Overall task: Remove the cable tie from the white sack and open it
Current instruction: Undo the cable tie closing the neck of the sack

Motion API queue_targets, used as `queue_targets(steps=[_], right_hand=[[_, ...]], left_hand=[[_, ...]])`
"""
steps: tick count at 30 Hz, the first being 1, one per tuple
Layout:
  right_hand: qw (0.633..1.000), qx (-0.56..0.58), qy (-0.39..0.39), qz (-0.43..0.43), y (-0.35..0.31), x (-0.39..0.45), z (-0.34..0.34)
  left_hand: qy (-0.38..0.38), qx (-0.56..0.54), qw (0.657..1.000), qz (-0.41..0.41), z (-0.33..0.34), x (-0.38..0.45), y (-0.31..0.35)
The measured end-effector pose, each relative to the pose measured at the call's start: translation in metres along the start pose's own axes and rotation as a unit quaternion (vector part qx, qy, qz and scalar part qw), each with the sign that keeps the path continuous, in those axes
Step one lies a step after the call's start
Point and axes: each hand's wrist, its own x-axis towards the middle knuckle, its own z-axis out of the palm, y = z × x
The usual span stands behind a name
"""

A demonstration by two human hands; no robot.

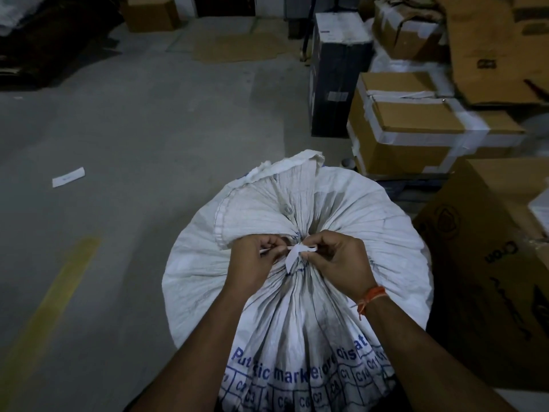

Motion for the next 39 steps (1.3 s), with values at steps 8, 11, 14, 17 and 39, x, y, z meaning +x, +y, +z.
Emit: queue_targets(steps=[8,11,14,17,39], right_hand=[[1.0,-0.002,-0.006,-0.017,-0.004,-0.002,0.0],[1.0,0.013,0.001,-0.017,-0.005,-0.002,-0.003],[0.999,-0.015,0.003,-0.046,-0.008,-0.002,-0.006],[0.994,-0.072,-0.012,-0.079,-0.009,-0.001,-0.009],[0.98,-0.193,0.009,-0.042,-0.013,-0.007,-0.019]], left_hand=[[-0.019,-0.076,0.997,-0.005,0.01,-0.007,0.009],[-0.008,-0.166,0.984,-0.059,0.004,-0.01,0.017],[-0.035,-0.206,0.976,-0.059,0.001,-0.017,0.024],[0.002,-0.08,0.997,0.001,0.004,-0.017,0.015],[0.031,-0.008,0.999,0.024,0.011,-0.014,0.007]])
